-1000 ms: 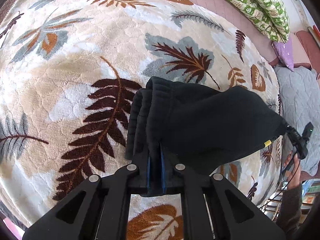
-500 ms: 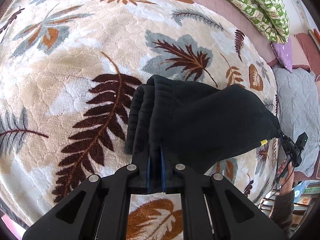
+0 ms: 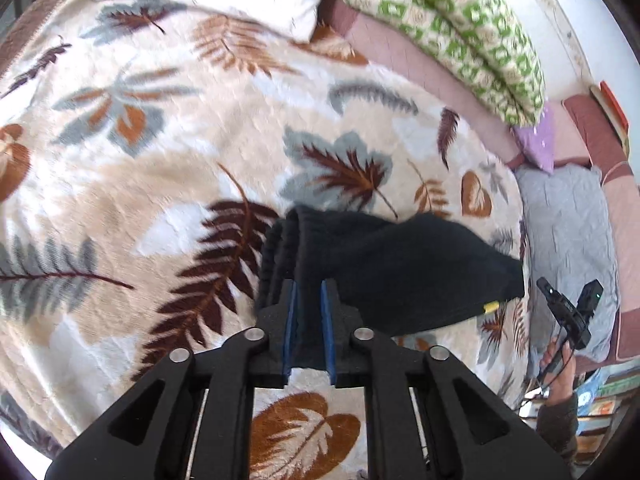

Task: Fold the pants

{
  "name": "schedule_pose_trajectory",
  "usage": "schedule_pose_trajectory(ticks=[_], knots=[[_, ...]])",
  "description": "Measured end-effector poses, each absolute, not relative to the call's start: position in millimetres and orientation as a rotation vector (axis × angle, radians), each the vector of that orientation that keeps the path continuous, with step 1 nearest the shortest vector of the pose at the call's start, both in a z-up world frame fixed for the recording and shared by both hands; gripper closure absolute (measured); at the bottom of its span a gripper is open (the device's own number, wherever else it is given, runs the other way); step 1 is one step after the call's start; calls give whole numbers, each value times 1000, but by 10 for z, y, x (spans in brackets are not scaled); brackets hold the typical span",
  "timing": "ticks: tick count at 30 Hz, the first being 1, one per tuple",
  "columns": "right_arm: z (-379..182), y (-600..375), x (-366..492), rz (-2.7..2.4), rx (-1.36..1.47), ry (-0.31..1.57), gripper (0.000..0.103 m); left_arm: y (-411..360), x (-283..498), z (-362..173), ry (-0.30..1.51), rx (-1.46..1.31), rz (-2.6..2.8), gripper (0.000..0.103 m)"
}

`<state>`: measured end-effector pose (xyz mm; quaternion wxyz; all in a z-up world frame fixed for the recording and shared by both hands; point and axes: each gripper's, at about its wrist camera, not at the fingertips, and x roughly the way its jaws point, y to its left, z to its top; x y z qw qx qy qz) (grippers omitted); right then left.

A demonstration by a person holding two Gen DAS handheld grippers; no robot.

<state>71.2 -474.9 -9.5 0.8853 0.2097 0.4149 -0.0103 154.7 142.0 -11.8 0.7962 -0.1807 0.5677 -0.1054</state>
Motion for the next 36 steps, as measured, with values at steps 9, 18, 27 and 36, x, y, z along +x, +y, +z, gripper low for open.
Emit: schedule_pose_trajectory(ticks=[9, 18, 27, 36], knots=[[58, -2901, 1652, 417, 258, 1031, 78, 1288, 1999, -358, 1334, -377, -244, 62], [-585, -1912, 2479, 568, 83, 1230, 78, 1159, 2107, -500, 1406, -410, -388, 62], [-761, -1604, 2469, 742, -28, 1321, 54, 1017, 2206, -615, 1412, -415, -431, 60], [-736, -1387, 2189, 808, -260, 1279, 70, 1017, 2195, -638, 1351, -424, -348, 82]])
